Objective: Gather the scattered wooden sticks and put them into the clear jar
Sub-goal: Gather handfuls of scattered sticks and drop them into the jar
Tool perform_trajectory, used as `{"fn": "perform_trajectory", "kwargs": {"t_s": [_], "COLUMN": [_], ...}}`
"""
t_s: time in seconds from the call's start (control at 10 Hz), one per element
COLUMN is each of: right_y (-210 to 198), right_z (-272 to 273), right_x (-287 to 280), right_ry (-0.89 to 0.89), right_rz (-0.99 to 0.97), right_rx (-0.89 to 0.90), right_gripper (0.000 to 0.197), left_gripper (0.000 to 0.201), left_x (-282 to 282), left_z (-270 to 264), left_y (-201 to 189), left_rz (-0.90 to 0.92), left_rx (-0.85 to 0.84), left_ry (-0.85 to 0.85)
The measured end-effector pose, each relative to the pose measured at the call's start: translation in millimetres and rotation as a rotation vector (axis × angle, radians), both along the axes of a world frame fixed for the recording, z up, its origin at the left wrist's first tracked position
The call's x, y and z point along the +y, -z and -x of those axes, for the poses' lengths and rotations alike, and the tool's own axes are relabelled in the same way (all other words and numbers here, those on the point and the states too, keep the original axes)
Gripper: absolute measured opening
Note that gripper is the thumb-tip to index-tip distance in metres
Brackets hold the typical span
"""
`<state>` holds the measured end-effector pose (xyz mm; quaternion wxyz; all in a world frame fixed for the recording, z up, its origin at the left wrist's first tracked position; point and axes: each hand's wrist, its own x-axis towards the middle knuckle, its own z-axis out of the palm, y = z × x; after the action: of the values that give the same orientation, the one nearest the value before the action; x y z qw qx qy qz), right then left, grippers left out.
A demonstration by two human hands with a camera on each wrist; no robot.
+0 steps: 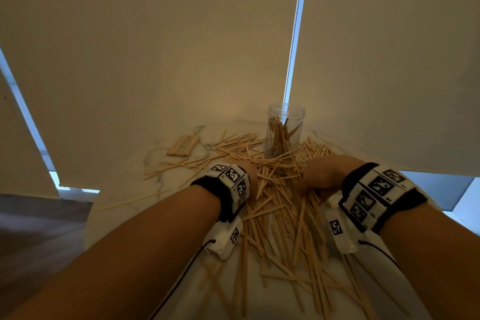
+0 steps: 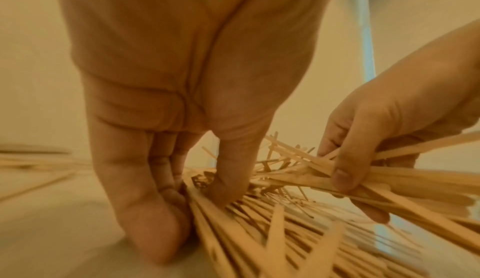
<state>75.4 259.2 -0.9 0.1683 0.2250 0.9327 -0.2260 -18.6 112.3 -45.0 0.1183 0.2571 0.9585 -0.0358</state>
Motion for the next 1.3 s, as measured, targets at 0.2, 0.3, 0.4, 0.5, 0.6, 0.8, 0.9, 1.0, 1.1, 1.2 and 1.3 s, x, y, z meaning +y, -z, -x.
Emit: {"fn": "perform_trajectory", "kwargs": {"t_s": [0.2,0.3,0.4,0.5,0.6,0.8,0.9,1.0,1.1,1.2,1.3], "right_y": [-15.9,-24.2,-31.8,-40.8,-49.6,-62.3,-65.7,-67.2,-69.0,-65.5,-56.1], "right_z": [-13.3,-16.1,-17.2,-19.2,-19.3,-15.6,-10.0,2.6,15.3,27.4,39.3], "right_x": [-2.5,-5.7,-9.8,-12.6,-10.9,-8.3,-10.2,-9.9,-8.5,-7.0,-5.3], "right_ry": [-0.019,-0.031,-0.083,-0.129,-0.193,-0.135,-0.139,-0.158,-0.164,-0.193,-0.197], "right_rz": [-0.017,0.005,-0.022,-0.086,-0.208,-0.173,-0.139,-0.130,-0.112,-0.067,-0.014], "right_rx": [0.094,0.154,0.190,0.205,0.218,0.424,0.509,0.526,0.538,0.535,0.561], "right_gripper": [0.022,0.014,0.016,0.015,0.023,0.024,0.021,0.022,0.021,0.019,0.015], "left_gripper": [0.039,0.037,0.039,0.038,0.037,0.034,0.029,0.021,0.023,0.023,0.022], "left_x": [-12.8,-23.2,-26.8,-25.9,-26.2,-21.8,-14.0,-4.6,5.4,13.5,21.1], "left_z": [5.8,0.0,22.7,26.7,33.2,33.9,28.9,29.9,35.1,42.0,49.4], "left_y": [-11.1,-17.1,0.9,6.5,4.6,-18.1,-28.2,-37.2,-46.5,-52.5,-49.7], "left_rz": [-0.087,-0.225,-0.703,-0.861,-1.018,-1.282,-1.399,-1.514,-1.557,-1.571,-1.528], "left_rx": [-0.086,-0.138,-0.398,-0.490,-0.444,-0.241,-0.211,-0.212,-0.115,-0.031,-0.012], "left_ry": [-0.080,-0.085,-0.309,-0.340,-0.324,-0.345,-0.315,-0.260,-0.211,-0.133,-0.044]}}
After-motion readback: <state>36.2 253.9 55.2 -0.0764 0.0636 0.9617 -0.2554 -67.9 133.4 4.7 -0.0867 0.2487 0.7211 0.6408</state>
